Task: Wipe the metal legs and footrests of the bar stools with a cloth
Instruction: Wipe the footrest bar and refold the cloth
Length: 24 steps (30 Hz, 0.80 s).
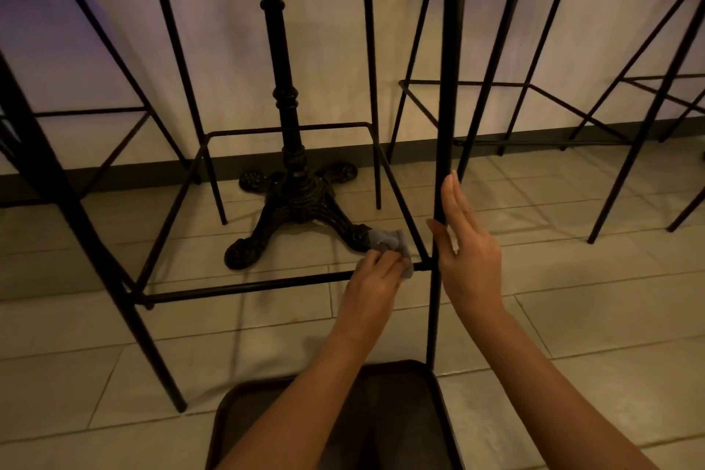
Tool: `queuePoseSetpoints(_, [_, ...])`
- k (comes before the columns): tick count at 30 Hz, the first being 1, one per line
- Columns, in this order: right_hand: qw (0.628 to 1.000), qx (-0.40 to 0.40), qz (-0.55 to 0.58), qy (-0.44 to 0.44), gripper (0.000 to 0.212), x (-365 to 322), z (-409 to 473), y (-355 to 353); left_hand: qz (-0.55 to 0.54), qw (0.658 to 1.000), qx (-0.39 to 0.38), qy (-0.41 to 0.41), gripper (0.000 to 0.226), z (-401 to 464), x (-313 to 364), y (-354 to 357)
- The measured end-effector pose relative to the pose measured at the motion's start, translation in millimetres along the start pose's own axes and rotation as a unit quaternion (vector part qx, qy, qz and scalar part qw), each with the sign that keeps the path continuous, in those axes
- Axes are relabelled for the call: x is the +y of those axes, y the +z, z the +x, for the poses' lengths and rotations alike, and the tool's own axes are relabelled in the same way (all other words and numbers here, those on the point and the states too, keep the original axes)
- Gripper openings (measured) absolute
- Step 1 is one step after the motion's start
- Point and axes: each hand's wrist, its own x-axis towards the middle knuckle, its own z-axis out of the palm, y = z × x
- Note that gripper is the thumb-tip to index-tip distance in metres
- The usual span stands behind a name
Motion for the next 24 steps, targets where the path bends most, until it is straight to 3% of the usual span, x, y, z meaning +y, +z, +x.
queuePoseSetpoints(4, [1.000, 0.002, -0.014, -0.001, 0.059, -1, 0, -1, 0.001, 1.000, 0.006, -0.010, 0.023, -13, -16, -17])
queuePoseSetpoints(14, [0.999, -0.025, -0.020, 0.026, 0.065, -9, -17, -2, 0.019, 0.998, -0.016, -0.050, 0.031, -30, -35, -42])
queuePoseSetpoints(19, [0.999, 0.017, -0.039, -0.008, 0.061, -25, -34, 0, 0.029, 0.997, -0.025, -0.072, 0.017, -33, -46, -54])
queuePoseSetpoints(24, [1.000, 0.007, 0.001, -0.003, 0.060, -34, -45, -9, 0.008, 0.996, -0.004, -0.087, 0.011, -26, -45, -55])
